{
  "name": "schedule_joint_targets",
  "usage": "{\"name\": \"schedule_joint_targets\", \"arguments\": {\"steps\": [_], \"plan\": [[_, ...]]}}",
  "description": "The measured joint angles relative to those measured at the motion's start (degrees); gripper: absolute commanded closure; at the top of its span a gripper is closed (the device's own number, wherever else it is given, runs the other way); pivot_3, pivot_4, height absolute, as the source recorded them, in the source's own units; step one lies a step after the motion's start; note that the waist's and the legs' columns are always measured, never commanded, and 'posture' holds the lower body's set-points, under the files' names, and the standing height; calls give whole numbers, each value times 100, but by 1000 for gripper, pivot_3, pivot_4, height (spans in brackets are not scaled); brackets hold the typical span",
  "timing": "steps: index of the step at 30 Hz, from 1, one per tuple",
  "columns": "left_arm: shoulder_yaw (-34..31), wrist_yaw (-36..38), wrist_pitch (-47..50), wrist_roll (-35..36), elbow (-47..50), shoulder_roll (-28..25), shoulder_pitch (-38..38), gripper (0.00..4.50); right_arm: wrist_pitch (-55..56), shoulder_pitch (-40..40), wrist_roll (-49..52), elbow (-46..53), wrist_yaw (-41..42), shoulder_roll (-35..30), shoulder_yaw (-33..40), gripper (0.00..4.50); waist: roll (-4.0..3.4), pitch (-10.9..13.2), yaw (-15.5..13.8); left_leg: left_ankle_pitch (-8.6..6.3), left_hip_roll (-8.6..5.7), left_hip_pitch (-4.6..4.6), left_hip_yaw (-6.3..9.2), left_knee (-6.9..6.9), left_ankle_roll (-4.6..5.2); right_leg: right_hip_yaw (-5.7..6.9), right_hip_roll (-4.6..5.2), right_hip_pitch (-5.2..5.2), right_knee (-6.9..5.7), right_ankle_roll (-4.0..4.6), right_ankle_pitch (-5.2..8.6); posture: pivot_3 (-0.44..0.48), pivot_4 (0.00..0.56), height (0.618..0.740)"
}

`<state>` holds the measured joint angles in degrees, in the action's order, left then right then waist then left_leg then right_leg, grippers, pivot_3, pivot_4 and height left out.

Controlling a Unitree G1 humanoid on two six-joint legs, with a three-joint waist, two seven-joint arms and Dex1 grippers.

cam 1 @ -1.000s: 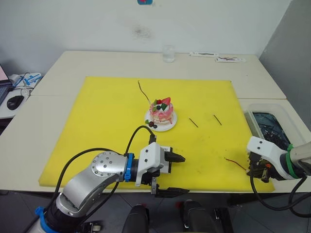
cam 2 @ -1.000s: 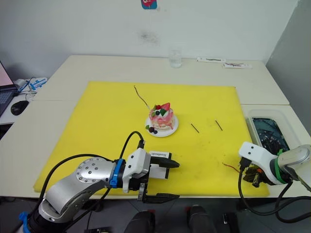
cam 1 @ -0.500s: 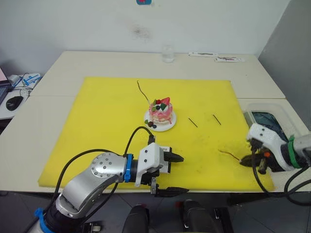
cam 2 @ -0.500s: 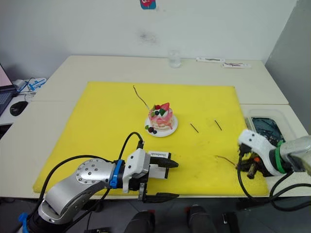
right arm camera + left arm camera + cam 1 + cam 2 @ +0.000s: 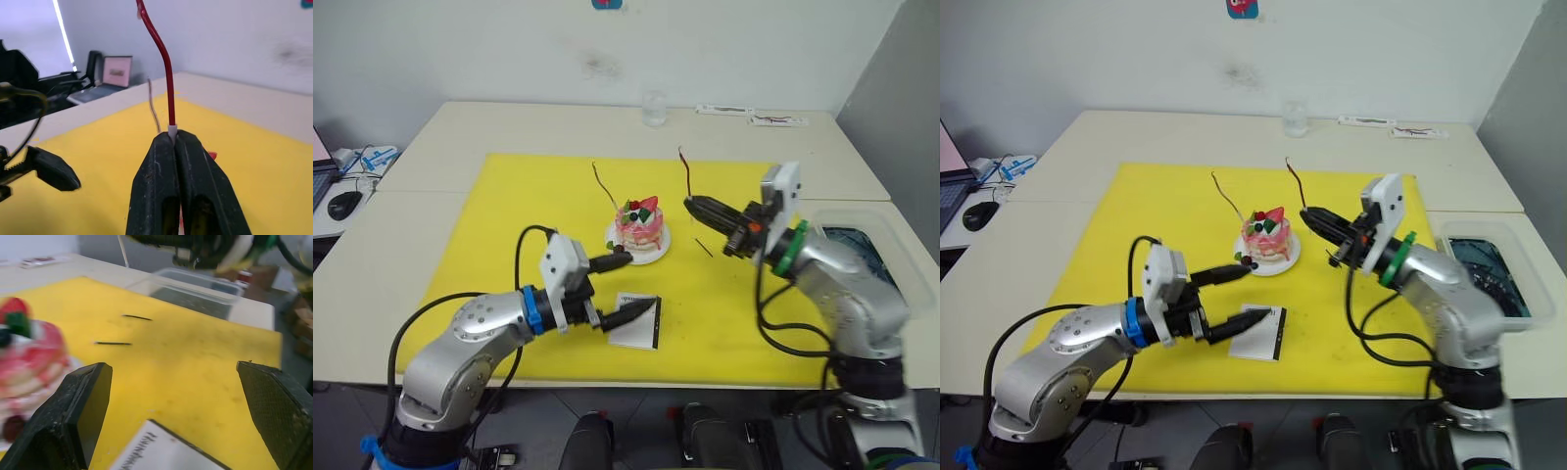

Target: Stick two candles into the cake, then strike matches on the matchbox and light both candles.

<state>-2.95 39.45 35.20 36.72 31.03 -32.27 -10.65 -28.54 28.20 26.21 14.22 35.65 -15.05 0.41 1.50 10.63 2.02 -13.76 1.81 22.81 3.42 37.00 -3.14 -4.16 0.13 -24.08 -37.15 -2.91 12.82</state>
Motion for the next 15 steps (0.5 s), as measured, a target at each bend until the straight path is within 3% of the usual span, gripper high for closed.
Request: {"name": "schedule_joint_targets", "arguments": {"steps": [7,15], "plan": [[-424,-396,-67,-47,-118,21,-149,0,1737,293,-724,-1554,-271,977,-300,4474,-1,0,2,0,0,1,4,-10,-1,3,0,-3,-4,0,-2,0,150,740],[-674,-511,-20,46,-103,-154,-142,0,2670,408,-972,-2663,-318,1322,-376,4474,-4,2,4,0,0,-2,5,-7,-1,3,0,-2,-9,0,-3,0,150,740]]}}
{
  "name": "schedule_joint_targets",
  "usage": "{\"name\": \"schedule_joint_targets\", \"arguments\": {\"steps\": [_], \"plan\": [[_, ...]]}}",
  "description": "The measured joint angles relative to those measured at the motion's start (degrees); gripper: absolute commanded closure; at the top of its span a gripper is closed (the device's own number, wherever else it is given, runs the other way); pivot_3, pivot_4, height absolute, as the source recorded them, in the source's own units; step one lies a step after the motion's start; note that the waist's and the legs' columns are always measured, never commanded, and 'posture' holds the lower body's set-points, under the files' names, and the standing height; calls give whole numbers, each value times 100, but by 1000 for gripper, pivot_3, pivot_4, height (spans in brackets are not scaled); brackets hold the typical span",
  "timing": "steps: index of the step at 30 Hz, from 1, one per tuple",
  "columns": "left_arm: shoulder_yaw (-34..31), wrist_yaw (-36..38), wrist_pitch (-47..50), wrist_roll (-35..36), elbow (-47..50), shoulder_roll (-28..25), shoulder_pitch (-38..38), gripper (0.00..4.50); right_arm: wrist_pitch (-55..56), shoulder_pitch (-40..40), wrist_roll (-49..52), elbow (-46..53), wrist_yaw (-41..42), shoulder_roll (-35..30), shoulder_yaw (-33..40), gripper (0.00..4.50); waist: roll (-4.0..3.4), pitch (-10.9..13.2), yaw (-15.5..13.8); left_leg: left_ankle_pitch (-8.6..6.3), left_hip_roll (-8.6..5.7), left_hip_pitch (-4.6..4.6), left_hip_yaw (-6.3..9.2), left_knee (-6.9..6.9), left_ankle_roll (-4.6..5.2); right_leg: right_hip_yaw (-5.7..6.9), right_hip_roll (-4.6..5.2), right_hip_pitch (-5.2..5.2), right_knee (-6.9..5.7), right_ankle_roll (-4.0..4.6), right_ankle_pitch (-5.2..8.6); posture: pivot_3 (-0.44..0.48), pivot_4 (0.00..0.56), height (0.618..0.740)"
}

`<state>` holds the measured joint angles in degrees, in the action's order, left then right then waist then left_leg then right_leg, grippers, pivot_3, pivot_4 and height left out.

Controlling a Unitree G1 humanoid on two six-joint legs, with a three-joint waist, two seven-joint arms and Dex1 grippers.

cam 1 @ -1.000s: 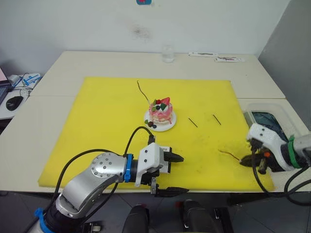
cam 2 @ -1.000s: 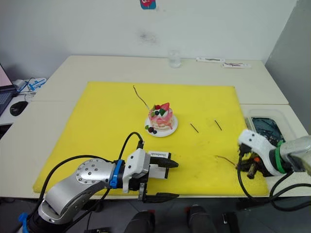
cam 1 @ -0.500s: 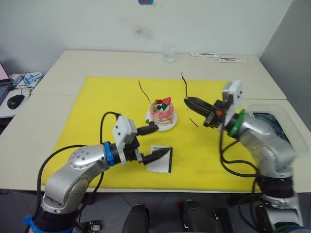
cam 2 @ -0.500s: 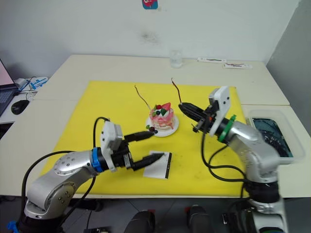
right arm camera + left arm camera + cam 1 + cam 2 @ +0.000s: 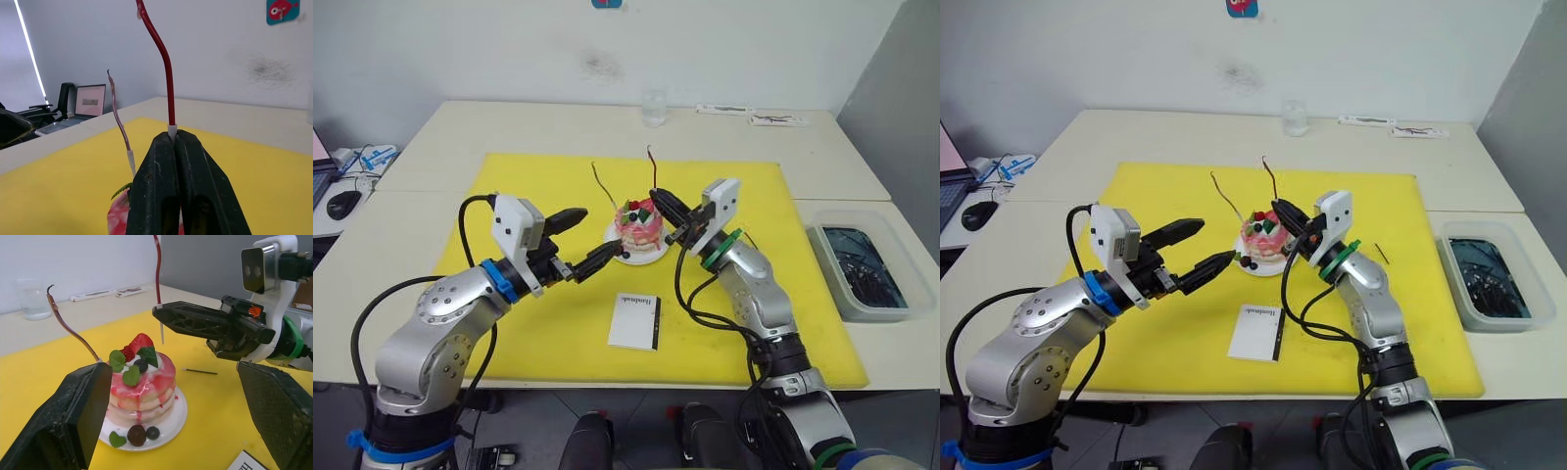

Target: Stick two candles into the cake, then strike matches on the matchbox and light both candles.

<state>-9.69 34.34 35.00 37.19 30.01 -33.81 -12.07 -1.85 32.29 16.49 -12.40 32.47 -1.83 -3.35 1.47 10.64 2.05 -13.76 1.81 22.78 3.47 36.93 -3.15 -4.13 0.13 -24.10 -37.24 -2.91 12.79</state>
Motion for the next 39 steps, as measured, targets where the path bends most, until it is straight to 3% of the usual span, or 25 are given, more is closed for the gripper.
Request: {"name": "schedule_joint_targets", "arguments": {"steps": [12,39], "plan": [[2,-6,82,56,102,-91,-1,0,497,3,-111,-643,-13,30,12,4474,-1,1,5,0,0,0,0,-1,0,0,0,-1,-2,1,0,0,150,740],[180,-27,98,54,143,-47,-18,0,1009,-231,-368,-1033,74,123,-30,4474,-2,0,43,0,0,-13,0,0,0,-2,-1,4,-11,6,4,0,150,740]]}}
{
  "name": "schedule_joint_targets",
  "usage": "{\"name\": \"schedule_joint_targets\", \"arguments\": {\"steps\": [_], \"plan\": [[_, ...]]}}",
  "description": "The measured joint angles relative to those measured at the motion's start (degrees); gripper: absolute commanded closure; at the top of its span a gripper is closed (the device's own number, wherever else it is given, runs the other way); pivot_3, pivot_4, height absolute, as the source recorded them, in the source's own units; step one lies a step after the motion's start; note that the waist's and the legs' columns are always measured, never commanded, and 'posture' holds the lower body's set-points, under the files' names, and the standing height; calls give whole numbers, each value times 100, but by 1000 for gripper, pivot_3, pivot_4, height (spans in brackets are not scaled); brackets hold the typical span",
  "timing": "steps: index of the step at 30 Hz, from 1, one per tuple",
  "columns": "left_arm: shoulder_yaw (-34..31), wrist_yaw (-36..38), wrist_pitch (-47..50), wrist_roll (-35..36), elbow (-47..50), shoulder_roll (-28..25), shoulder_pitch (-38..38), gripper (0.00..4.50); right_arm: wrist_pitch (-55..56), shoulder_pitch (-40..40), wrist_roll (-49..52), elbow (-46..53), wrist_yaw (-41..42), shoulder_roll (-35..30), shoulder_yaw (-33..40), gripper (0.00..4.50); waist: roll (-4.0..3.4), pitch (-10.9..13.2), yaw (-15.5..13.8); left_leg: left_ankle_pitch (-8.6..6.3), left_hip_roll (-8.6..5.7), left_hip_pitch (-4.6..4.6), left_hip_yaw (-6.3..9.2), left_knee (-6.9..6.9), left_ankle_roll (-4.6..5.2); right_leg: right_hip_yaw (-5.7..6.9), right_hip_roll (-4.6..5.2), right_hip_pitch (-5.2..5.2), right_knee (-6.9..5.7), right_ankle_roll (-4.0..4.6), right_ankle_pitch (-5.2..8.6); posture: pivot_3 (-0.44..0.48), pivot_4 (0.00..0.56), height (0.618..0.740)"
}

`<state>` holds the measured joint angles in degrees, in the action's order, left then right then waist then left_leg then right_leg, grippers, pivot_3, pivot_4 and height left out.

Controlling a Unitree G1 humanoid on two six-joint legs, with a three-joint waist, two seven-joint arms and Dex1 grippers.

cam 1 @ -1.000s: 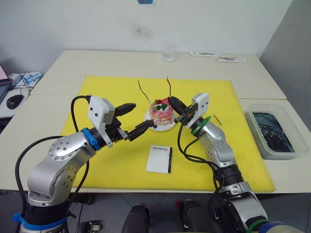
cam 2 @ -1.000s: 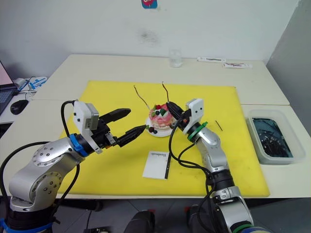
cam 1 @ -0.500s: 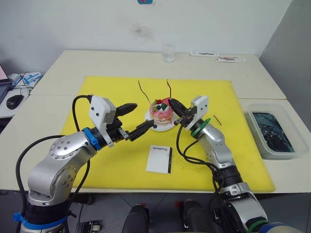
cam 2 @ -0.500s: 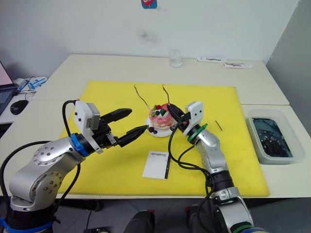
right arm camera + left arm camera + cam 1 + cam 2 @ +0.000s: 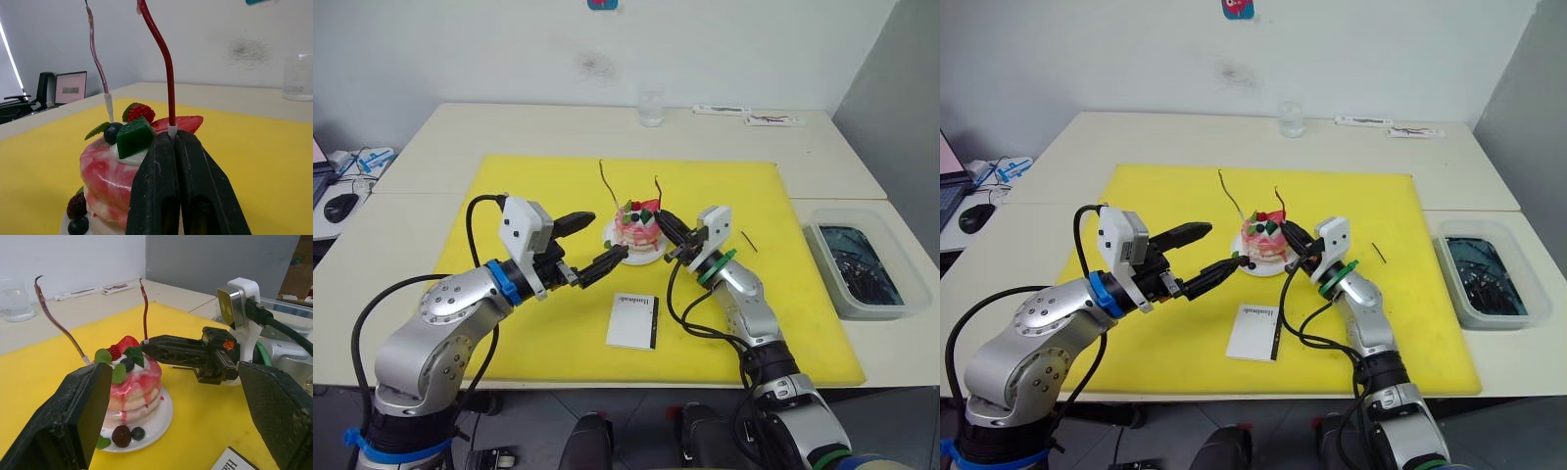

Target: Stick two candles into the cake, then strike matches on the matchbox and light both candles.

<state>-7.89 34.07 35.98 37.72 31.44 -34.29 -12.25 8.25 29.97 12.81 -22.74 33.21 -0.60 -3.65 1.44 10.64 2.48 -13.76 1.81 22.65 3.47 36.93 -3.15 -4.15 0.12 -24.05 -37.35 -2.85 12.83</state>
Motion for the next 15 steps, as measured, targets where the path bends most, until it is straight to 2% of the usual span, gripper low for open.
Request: {"name": "schedule_joint_targets", "arguments": {"steps": [3,6,14,15], "plan": [[28,-24,0,-2,1,23,9,0,-84,-4,35,87,109,18,-25,4474,0,0,8,0,0,-1,0,0,0,0,0,0,-2,1,0,0,150,740],[98,-24,-6,-18,1,30,10,0,-144,-7,24,110,99,32,-20,3799,0,0,10,0,0,0,0,0,0,0,0,0,-2,2,1,0,150,740],[149,-15,-50,-90,1,55,11,0,-173,-35,20,216,56,21,9,896,-2,1,38,0,0,3,0,-3,0,0,0,-4,-2,2,2,0,150,740],[151,-15,-53,-102,1,58,12,0,-194,-39,19,287,58,-4,5,896,-2,2,39,0,0,4,0,-3,0,1,0,-4,-2,2,2,0,150,740]]}}
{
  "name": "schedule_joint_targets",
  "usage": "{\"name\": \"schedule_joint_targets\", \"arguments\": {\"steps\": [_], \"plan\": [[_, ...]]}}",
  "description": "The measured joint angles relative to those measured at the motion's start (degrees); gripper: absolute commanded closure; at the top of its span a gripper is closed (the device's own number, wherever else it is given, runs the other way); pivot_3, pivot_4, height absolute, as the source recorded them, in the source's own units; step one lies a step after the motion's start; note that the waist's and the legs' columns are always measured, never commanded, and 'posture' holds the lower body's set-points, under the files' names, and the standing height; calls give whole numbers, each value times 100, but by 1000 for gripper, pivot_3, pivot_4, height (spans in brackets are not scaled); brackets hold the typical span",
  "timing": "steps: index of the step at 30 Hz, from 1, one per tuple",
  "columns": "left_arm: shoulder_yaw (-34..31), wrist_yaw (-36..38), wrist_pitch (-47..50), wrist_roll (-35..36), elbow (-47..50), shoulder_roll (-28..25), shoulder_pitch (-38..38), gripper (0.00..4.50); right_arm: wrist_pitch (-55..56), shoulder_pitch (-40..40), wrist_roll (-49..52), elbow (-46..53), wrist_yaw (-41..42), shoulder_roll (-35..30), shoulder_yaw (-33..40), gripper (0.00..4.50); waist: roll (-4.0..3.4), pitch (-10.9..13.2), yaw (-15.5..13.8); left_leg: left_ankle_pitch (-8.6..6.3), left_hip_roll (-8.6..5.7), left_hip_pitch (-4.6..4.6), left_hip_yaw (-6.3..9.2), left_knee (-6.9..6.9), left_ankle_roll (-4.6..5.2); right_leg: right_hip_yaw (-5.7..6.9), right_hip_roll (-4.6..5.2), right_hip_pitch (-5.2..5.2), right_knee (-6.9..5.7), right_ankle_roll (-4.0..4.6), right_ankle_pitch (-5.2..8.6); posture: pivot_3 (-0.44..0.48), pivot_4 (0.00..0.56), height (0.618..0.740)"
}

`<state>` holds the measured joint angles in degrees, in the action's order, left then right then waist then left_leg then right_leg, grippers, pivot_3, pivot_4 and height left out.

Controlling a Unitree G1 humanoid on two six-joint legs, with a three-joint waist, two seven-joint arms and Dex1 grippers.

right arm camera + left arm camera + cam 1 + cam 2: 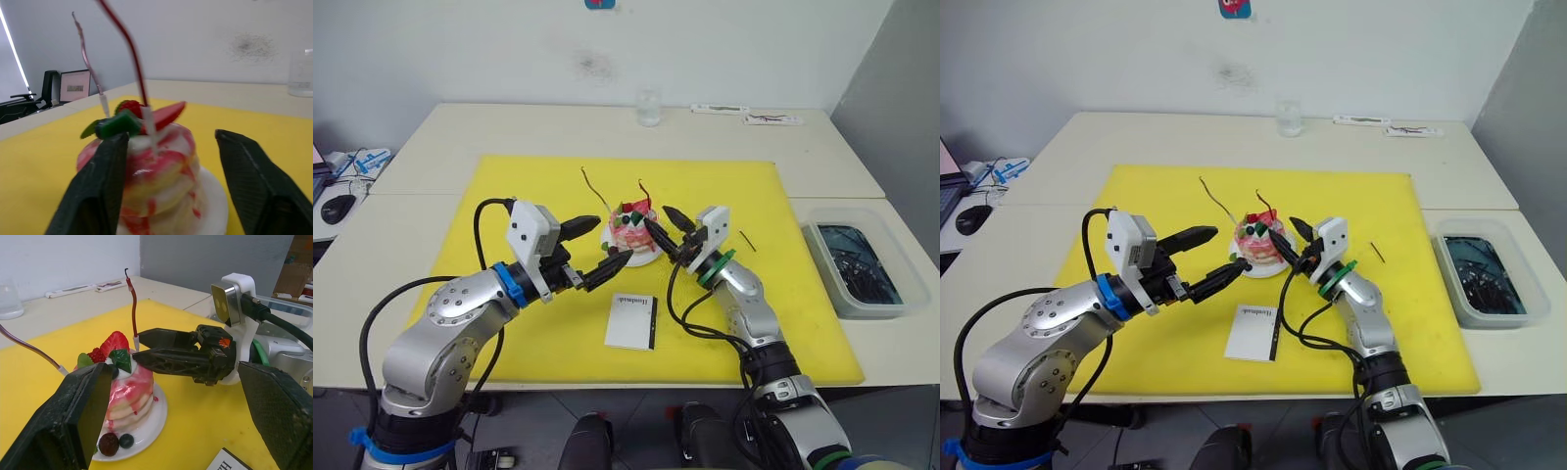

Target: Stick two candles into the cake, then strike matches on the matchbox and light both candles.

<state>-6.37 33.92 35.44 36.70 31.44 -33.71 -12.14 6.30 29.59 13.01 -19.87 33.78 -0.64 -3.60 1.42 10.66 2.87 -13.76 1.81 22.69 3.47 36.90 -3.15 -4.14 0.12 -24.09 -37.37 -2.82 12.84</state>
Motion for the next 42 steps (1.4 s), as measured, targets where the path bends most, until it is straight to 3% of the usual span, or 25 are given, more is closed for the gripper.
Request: {"name": "schedule_joint_targets", "arguments": {"steps": [8,12,16,19,23,27,37,42], "plan": [[-86,44,301,142,-41,-158,73,0,-1048,-783,291,1808,400,-735,-228,896,-1,1,-3,0,-1,8,2,0,0,1,1,-2,8,2,2,0,150,740],[-389,36,1080,832,-146,-356,38,0,-1701,-1010,395,2783,564,-1324,-328,896,-1,1,25,0,0,3,6,1,0,3,0,-1,3,19,12,0,150,740],[-996,43,2501,2180,-684,-998,-38,0,-2695,-1440,358,3790,717,-2465,-396,896,0,2,22,0,-1,5,9,3,0,5,1,-2,5,29,21,0,150,740],[-1148,49,3500,2973,-1114,-1423,-72,0,-3417,-1659,511,4304,1005,-3203,-376,1771,0,3,37,0,-2,4,5,1,0,4,2,-1,12,29,21,0,150,740],[-999,-36,4585,3725,-1724,-1498,-284,0,-4009,-1631,651,4785,1364,-3807,-489,3122,1,3,37,0,-1,5,9,2,0,7,1,-3,10,29,21,0,150,740],[-843,-314,5154,3932,-2366,-1301,-643,0,-4292,-1430,600,4839,1466,-3973,-750,4431,3,4,37,0,-2,5,9,3,0,8,1,-3,11,29,20,0,150,740],[-574,-710,5571,3804,-2962,-547,-1080,0,-4571,-901,327,4809,1689,-4100,-1451,4431,3,4,15,-1,-4,14,13,-2,-1,10,3,-5,15,24,17,0,150,740],[-475,-689,5638,3691,-2970,-459,-1137,0,-4561,-762,116,4697,1854,-4154,-1806,4431,3,4,16,-1,-5,12,13,1,-1,9,3,-4,14,26,18,0,150,740]]}}
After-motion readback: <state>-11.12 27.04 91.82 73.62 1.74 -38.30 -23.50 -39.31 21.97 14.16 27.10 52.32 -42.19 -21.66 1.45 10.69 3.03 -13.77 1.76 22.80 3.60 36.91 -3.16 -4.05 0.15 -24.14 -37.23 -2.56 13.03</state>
